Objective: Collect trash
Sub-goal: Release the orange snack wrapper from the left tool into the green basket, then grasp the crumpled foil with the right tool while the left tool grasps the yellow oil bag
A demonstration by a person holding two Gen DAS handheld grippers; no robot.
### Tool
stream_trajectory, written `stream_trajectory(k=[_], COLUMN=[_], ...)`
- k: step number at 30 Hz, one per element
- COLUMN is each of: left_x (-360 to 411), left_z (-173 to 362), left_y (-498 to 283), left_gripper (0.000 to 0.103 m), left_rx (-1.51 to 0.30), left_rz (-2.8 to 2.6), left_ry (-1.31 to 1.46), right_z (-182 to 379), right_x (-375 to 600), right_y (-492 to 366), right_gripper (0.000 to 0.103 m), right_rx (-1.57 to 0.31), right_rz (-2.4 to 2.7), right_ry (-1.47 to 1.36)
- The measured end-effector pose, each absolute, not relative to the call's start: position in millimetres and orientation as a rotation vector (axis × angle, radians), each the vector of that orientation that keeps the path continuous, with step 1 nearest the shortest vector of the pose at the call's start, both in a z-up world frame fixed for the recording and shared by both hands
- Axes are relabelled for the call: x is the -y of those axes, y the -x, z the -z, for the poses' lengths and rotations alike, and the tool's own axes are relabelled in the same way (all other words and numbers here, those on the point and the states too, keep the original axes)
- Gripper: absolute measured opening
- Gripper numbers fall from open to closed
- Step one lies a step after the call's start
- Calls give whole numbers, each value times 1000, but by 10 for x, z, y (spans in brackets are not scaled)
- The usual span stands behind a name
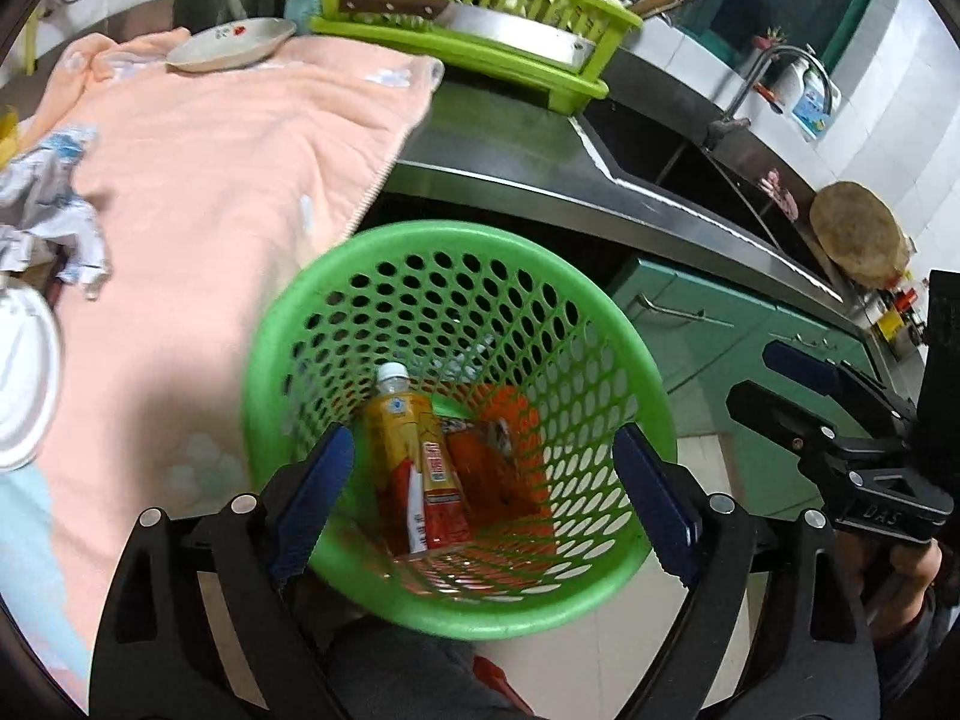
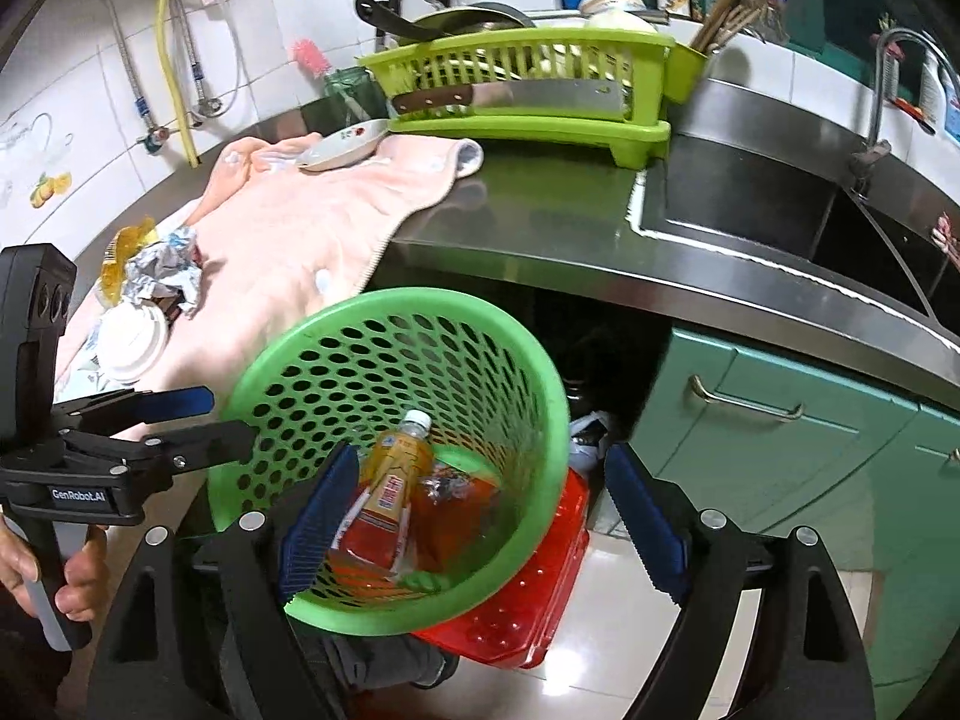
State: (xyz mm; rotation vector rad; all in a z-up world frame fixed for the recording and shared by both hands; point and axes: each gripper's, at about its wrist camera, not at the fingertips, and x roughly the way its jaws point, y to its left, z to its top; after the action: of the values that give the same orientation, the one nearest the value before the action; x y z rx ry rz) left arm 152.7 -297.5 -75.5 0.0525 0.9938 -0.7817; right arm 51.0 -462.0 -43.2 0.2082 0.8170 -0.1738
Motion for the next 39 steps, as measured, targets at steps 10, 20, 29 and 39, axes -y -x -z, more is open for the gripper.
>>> stream_trajectory(k=[10, 20, 29, 39], left_x=[2265, 1295, 570, 74], left_z=[512, 357, 272, 296], left_y=[-1523, -1696, -1834, -1937], left_gripper=[87, 87, 87, 87], left_rx=[-924, -878, -844, -836], left_rz=[645, 452, 320, 250], left_ry=[-24, 65, 141, 190], right_z=[345, 226, 96, 171], right_x=[4229, 3584, 3020, 2560], right_y=[-716, -1209, -1936, -2829], right_gripper=[85, 86, 86, 82], right_rx=[-807, -800, -808, -869], right_rz=[73, -100, -274, -393], right_ry=[-180, -144, -180, -276])
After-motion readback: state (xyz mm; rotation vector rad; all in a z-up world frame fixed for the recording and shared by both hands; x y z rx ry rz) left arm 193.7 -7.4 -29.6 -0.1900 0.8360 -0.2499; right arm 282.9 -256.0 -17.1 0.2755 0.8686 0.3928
